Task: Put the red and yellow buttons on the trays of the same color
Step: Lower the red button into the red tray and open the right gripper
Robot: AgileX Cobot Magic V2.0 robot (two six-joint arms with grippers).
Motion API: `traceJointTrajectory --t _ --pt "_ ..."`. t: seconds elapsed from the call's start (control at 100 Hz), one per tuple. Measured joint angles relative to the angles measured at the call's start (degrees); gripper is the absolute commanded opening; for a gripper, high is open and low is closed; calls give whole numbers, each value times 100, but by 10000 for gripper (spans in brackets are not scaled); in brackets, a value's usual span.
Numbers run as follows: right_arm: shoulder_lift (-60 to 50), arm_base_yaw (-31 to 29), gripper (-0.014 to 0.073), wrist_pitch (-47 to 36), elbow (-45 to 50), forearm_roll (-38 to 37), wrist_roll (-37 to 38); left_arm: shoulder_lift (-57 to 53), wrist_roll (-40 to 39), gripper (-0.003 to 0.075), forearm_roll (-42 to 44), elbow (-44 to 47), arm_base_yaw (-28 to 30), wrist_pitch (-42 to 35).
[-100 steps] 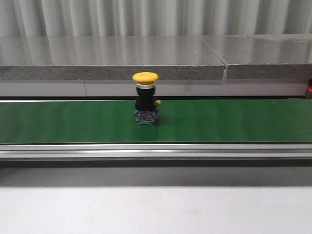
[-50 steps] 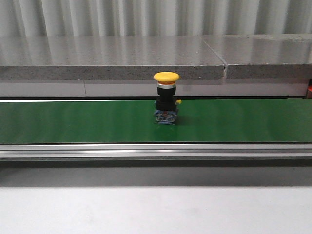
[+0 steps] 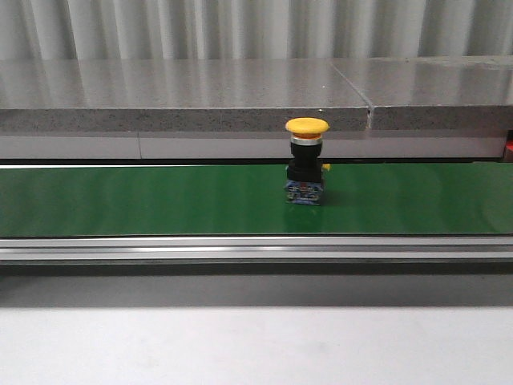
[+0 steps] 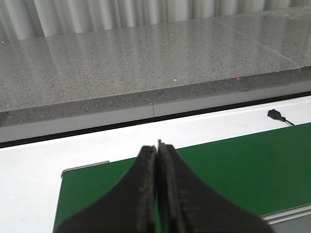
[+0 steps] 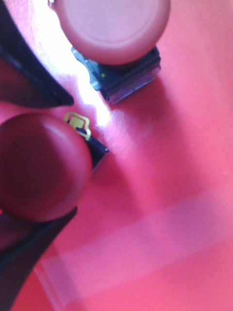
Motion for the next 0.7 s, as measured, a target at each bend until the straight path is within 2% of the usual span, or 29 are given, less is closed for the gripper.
traceJointTrajectory --t 0.33,0.7 --pt "-67 0 516 558 -542 -47 0 0 0 -20 0 0 0 0" --pt "-1203 47 510 1001 -622 -82 -142 0 0 -20 0 0 0 0"
